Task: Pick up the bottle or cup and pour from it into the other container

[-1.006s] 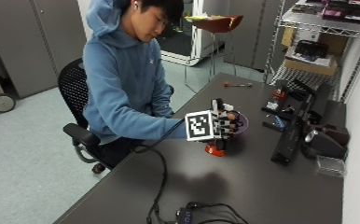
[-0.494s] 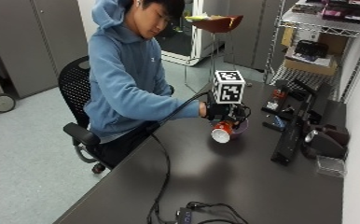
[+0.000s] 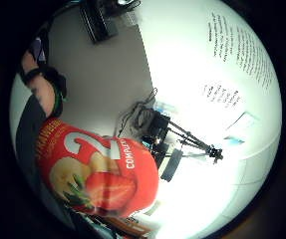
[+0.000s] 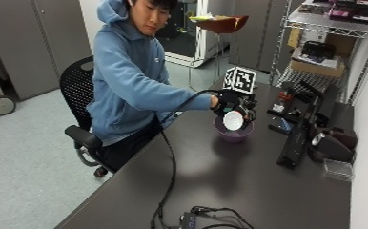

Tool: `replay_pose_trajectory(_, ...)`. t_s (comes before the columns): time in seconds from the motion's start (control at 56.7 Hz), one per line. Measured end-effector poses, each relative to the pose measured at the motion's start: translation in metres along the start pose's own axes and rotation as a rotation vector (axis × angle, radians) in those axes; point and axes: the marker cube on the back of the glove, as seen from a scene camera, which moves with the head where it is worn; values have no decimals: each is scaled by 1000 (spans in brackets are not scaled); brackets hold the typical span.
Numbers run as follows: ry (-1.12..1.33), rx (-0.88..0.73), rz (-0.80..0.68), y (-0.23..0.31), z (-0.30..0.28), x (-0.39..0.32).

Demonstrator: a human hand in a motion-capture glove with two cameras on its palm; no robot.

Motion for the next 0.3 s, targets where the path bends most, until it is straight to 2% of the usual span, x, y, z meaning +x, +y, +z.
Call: replay_pose_trajectory(0.3, 4, -4, -9, 0, -6, -4)
